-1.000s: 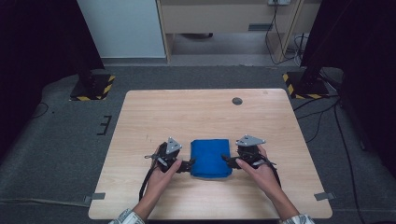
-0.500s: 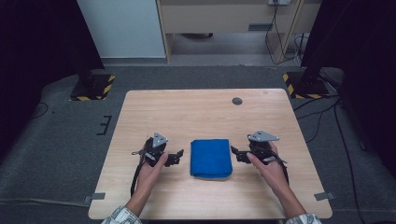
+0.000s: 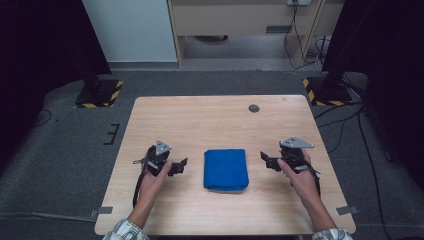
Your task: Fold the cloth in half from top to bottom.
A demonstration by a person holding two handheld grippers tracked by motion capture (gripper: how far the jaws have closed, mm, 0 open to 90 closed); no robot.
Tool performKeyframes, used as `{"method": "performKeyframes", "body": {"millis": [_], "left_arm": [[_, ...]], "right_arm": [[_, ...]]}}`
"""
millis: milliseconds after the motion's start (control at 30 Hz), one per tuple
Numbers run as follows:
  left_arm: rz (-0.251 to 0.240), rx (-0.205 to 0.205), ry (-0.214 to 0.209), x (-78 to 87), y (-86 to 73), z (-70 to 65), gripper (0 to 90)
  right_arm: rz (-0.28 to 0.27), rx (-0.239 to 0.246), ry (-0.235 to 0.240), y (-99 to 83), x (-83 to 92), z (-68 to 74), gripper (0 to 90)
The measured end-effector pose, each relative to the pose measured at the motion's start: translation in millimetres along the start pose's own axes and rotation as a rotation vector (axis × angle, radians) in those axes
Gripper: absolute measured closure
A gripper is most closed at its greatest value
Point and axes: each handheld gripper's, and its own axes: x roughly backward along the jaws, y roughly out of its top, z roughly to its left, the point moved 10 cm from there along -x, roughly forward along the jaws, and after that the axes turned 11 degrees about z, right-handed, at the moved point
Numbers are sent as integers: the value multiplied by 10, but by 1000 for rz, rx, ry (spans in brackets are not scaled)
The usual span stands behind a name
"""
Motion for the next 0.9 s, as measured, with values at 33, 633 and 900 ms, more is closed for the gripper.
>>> {"method": "performKeyframes", "body": {"millis": [33,633,900], "left_arm": [[4,-2,4,2,-9,27,61],[136,-14,43,-191,-276,269,63],[139,-1,33,-230,-300,271,42]], "right_arm": [[6,-8,-3,-18,4,-35,111],[147,-104,-42,-398,-168,-462,107],[220,-82,-70,-552,-287,-491,91]]}}
